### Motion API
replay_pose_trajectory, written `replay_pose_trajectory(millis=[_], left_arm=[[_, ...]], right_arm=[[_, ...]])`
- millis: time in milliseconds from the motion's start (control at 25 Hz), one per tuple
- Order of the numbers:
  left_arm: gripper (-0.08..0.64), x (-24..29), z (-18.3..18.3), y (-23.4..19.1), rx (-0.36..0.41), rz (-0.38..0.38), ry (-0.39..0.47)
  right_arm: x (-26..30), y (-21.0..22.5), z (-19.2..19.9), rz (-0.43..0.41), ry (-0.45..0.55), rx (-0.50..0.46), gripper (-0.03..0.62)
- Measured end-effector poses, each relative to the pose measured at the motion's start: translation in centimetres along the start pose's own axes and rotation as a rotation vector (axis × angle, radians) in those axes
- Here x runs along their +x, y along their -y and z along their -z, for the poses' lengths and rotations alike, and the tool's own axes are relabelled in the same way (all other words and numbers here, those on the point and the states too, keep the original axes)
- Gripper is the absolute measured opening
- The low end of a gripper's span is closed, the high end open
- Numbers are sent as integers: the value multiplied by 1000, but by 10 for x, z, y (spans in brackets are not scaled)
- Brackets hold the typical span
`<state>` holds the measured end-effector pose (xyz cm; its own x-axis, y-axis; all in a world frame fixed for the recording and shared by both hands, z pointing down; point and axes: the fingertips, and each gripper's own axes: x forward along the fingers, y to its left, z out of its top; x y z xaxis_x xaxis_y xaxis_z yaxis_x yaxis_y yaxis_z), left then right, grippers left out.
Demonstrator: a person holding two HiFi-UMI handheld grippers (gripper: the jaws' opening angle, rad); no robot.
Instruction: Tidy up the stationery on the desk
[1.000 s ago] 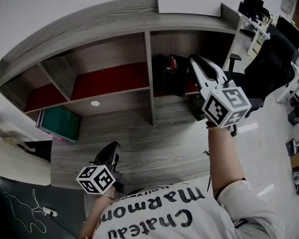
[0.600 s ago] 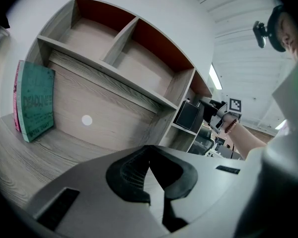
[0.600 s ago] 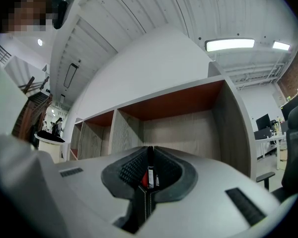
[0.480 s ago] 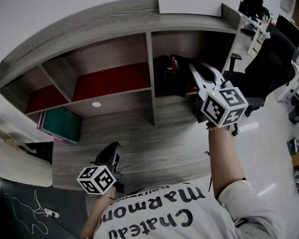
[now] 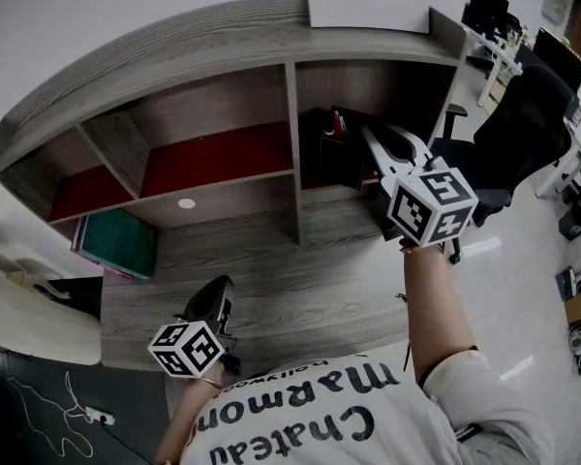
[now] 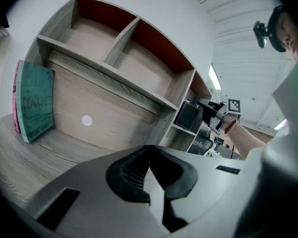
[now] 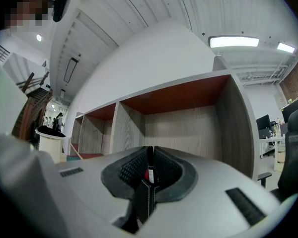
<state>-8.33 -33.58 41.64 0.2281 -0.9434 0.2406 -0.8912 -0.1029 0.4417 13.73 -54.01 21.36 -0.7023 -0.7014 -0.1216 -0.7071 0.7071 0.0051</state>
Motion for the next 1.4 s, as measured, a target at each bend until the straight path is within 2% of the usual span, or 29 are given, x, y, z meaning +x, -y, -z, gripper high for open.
replay_pose_trajectory(millis=[760, 1080, 1400], left_arm=[[14, 7, 7, 6, -18, 6, 2], [14, 7, 5, 9, -30, -1, 14], [14, 0, 4, 3, -37, -15, 33]], right_arm=[[2, 4, 3, -13, -14, 30, 49], [2, 0, 9, -21, -41, -28, 55], [0, -4, 11, -17, -35, -37, 74]])
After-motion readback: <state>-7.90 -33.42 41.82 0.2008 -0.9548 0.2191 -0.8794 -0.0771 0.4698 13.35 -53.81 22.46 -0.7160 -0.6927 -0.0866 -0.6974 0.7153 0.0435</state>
